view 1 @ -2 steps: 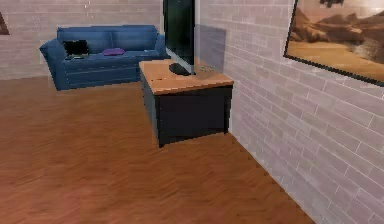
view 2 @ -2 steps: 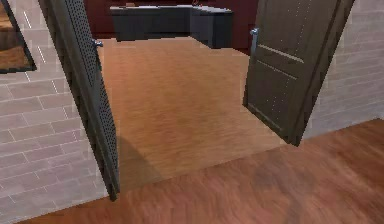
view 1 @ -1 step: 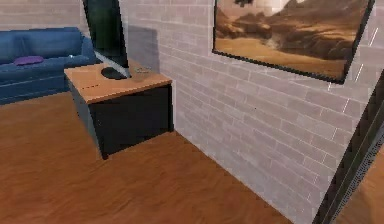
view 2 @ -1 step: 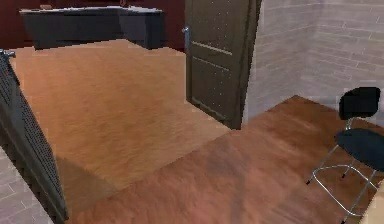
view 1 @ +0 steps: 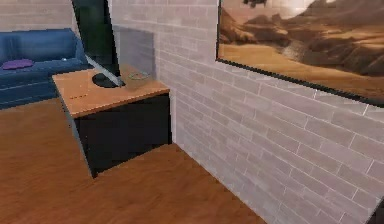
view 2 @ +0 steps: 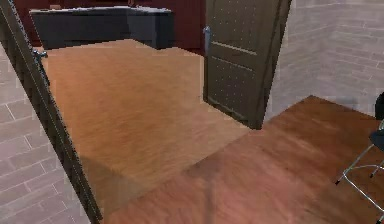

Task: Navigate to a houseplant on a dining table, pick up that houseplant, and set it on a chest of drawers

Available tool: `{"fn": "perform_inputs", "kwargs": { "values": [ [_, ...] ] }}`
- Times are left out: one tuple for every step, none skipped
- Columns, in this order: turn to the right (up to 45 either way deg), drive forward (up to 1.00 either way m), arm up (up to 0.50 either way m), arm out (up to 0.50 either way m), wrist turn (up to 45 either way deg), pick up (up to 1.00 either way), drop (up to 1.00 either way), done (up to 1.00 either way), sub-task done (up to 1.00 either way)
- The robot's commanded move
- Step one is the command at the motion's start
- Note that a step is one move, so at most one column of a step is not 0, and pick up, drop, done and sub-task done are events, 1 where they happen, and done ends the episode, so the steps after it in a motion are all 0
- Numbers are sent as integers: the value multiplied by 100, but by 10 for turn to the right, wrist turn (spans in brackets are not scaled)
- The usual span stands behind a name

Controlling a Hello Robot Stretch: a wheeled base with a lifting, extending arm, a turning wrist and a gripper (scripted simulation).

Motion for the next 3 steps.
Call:
{"fn": "perform_inputs", "kwargs": {
  "values": [
    [-450, 0, 0, 0, 0, 0, 0, 0, 0],
    [-390, 0, 0, 0, 0, 0, 0, 0, 0],
    [0, 65, 0, 0, 0, 0, 0, 0, 0]
  ]
}}
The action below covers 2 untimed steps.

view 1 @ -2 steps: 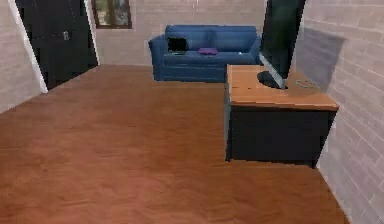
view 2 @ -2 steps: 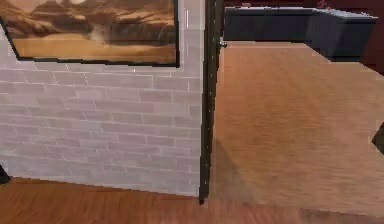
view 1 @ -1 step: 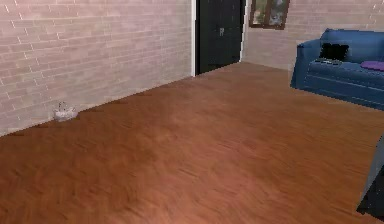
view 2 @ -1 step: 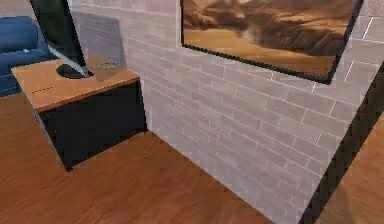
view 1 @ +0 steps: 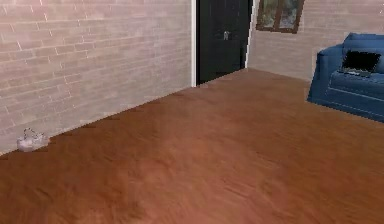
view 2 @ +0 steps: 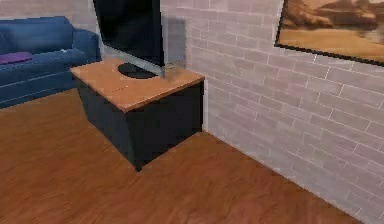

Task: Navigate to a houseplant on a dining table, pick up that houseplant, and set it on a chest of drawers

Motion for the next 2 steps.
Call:
{"fn": "perform_inputs", "kwargs": {
  "values": [
    [-450, 0, 0, 0, 0, 0, 0, 0, 0],
    [0, 70, 0, 0, 0, 0, 0, 0, 0]
  ]
}}
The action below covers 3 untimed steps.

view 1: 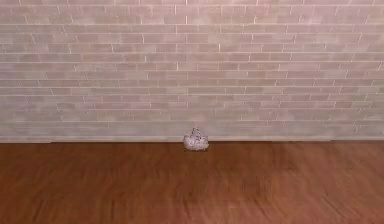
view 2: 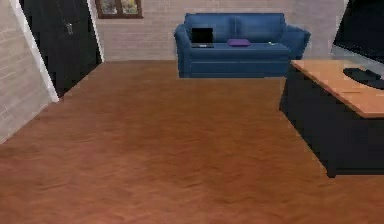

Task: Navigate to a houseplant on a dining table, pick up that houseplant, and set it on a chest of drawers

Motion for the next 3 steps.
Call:
{"fn": "perform_inputs", "kwargs": {
  "values": [
    [-450, 0, 0, 0, 0, 0, 0, 0, 0],
    [0, 30, 0, 0, 0, 0, 0, 0, 0],
    [-450, 0, 0, 0, 0, 0, 0, 0, 0]
  ]
}}
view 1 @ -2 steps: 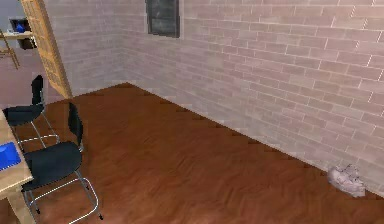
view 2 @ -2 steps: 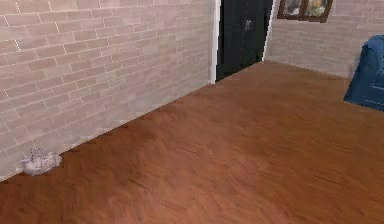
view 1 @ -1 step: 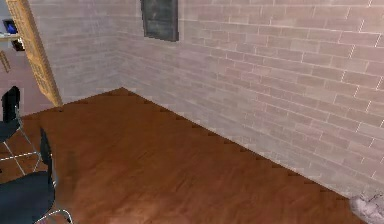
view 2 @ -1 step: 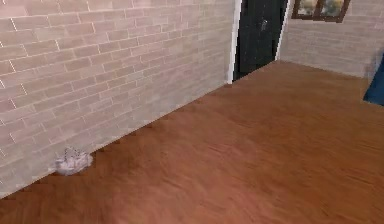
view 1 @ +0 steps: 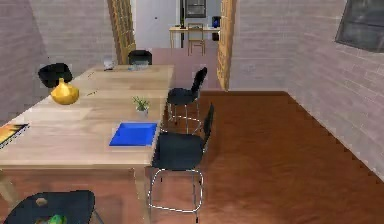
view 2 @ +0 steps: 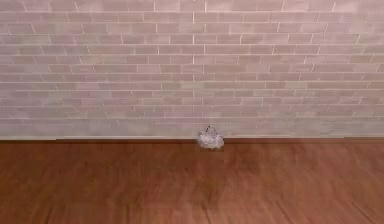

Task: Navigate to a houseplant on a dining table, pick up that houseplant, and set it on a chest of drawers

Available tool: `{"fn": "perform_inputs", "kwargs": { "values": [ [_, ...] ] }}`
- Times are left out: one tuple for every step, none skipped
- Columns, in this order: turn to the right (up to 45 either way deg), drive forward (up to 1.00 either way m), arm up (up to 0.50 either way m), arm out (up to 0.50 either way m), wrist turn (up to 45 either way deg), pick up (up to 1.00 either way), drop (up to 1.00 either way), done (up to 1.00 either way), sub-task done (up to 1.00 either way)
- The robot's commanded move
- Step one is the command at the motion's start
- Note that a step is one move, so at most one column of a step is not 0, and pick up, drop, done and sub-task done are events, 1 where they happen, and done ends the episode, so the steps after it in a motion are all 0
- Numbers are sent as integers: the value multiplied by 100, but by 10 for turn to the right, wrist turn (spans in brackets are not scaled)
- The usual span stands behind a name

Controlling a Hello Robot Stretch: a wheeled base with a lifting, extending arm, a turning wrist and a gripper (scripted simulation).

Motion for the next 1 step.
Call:
{"fn": "perform_inputs", "kwargs": {
  "values": [
    [-450, 0, 0, 0, 0, 0, 0, 0, 0]
  ]
}}
